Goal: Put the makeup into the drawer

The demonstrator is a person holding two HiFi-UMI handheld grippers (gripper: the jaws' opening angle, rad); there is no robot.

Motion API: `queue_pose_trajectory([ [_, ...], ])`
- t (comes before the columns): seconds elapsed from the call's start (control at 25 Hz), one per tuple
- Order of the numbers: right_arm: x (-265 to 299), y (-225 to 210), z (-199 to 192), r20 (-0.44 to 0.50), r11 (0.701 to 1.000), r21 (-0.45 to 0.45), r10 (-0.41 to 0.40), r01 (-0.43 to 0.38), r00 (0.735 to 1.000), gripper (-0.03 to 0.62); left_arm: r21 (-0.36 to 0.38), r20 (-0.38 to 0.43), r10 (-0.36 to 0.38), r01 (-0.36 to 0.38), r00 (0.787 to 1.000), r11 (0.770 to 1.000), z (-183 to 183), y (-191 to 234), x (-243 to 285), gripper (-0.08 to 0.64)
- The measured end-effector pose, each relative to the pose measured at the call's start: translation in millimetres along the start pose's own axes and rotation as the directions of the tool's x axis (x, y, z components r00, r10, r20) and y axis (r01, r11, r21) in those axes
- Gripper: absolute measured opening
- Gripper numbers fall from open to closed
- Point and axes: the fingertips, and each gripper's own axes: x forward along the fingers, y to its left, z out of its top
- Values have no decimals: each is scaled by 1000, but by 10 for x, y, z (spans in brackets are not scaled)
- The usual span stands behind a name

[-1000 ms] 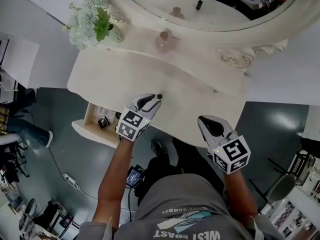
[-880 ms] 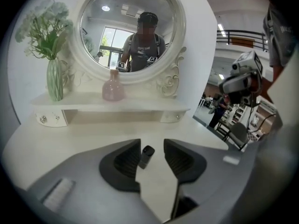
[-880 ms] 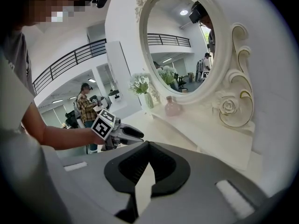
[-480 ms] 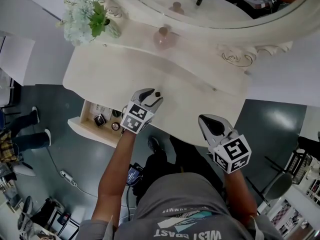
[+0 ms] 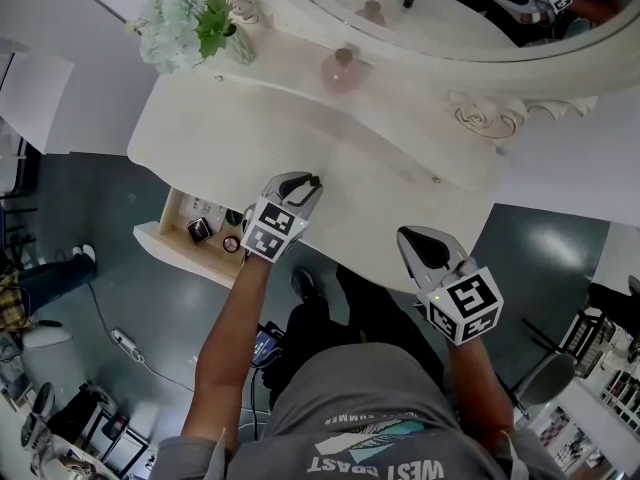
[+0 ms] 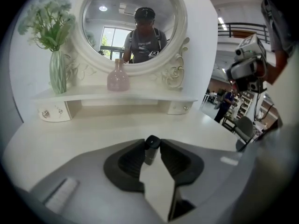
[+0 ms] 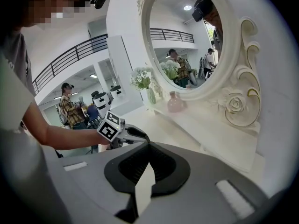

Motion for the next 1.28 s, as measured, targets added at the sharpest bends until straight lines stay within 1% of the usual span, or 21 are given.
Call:
queue_pose_trajectory([
  [0.32,158,211,60,-12,998,-41,47,-47,999,2,-12,3,60,-60,998,998,-211,187,-344,103],
  [0.6,352,490,78,-40,993,-74,85,-87,996,2,-65,-4,103,-103,995,993,-565,358,-674,103],
  [0.8,473,734,93,-59,986,-107,125,-131,990,2,-108,-7,143,-143,990,984,-822,437,-951,103],
  [0.96,559,916,95,-71,979,-129,152,-160,986,2,-130,11,175,-172,985,977,-951,500,-1198,103],
  [1.04,603,1001,84,-80,975,-138,164,-174,983,2,-152,7,190,-186,982,971,-1092,535,-1282,103],
  [1.16,659,1125,64,-92,970,-150,180,-192,979,2,-159,20,222,-216,975,963,-1203,607,-1411,103],
  [1.28,704,1238,47,-104,964,-162,196,-211,975,2,-176,-21,230,-230,973,957,-1400,605,-1518,103],
])
